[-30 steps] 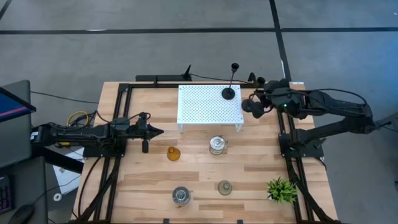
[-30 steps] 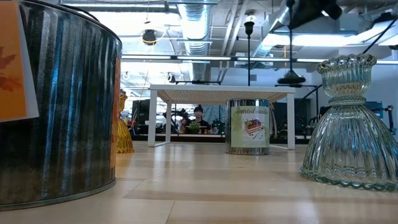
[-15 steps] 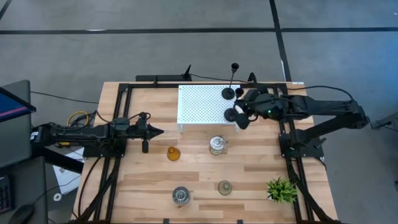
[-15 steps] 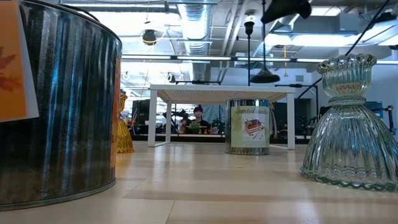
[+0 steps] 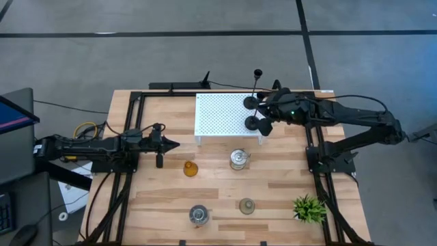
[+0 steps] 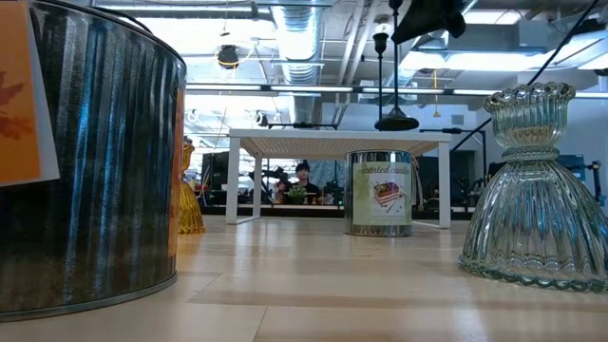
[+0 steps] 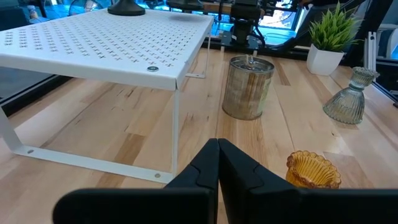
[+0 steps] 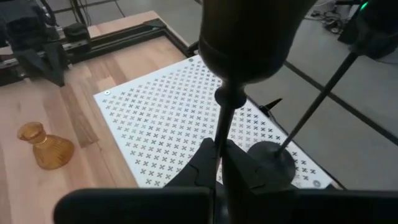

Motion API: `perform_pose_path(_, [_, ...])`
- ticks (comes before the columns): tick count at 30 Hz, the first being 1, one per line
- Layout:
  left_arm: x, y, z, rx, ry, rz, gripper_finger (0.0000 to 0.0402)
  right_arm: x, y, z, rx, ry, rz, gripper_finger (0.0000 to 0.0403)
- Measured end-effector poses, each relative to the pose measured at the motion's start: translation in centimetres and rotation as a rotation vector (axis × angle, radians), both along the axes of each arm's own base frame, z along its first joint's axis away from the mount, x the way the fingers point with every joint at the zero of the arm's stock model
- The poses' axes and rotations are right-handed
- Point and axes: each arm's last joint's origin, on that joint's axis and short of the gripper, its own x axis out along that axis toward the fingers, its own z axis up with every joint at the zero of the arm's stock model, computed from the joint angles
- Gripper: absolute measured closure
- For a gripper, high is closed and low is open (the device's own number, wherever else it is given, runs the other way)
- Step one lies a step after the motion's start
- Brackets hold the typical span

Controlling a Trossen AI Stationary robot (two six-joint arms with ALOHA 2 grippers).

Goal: Pick & Place candle stick holders
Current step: Put the black candle holder on the shelf align with the other black candle holder

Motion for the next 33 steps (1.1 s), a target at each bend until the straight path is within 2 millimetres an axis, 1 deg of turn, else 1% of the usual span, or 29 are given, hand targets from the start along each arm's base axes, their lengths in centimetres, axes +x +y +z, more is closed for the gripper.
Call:
perform_pose_path(7, [0.0,0.0,0.0,0.0,0.0,0.0,0.0396,0.2,-0.1,-1.3,0.006,0.016,0.0,0.0403])
perform_pose_path(12, [0.0,0.0,0.0,0.0,0.0,0.0,0.0396,0.4,-0.2,-0.9,-0.021,-0.015,0.013,0.0403])
perform_pose_path(18, [0.0,0.0,0.0,0.0,0.0,0.0,0.0396,0.2,-1.0,-0.9,-0.034,-0.004,-0.012,0.0403])
perform_pose_path(25, [0.0,0.0,0.0,0.0,0.0,0.0,0.0396,0.1,-1.7,-1.0,-0.002,-0.002,-0.001,0.0403])
perform_pose_path(33, [0.0,0.0,0.0,0.0,0.0,0.0,0.0396,0.6,-1.8,-1.4,0.002,0.016,0.0,0.0403])
